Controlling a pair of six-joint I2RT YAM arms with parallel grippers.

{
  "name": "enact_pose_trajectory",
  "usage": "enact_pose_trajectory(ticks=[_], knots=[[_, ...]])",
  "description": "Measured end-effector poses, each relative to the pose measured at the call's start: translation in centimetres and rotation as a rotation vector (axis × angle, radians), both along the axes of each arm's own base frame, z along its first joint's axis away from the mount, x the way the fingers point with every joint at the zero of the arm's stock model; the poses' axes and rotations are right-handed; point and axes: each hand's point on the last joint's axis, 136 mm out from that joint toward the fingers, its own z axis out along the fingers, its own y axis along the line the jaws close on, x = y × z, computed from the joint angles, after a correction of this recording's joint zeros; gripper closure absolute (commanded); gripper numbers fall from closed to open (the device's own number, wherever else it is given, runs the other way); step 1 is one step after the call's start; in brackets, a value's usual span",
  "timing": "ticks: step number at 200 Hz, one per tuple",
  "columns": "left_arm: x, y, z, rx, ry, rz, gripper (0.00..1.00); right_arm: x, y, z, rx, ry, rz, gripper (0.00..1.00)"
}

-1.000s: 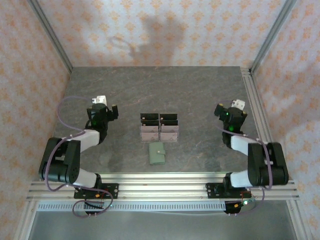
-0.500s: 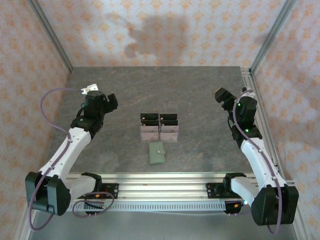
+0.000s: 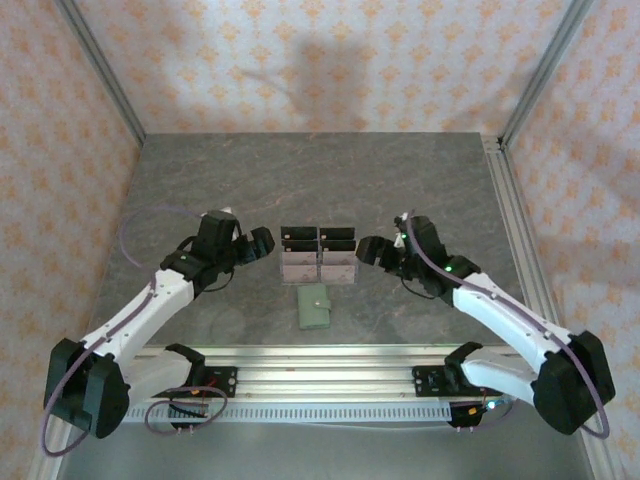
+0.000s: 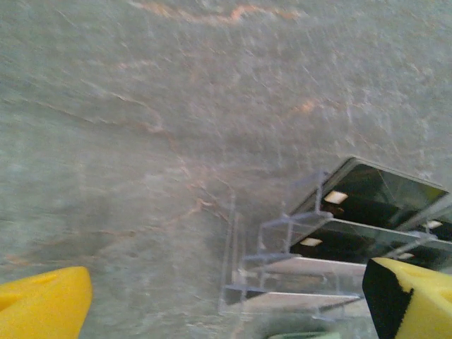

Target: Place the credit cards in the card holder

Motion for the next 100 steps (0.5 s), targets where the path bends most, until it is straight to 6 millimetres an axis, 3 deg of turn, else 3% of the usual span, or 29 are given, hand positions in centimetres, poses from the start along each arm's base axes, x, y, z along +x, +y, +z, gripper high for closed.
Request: enact_pose_trajectory(ticks=[27,53,100], knots=[[0.3,-2.3,-0.8,-0.049,0.010,-0.045,0.00,-1.4,1.9,-3.4,-0.066,0.089,0.057,0.23],[1.0,-4.2,-1.4,-0.079,0.007,-0.077,0.00,-1.9,2.2,-6.0,-0.125,0.153,0.074,0.24],[1.8,-6.4,-3.8,-0.087,0.040,-0.119,0.00,-1.7,1.8,-7.8,-0.176,0.184,0.056,0.27]])
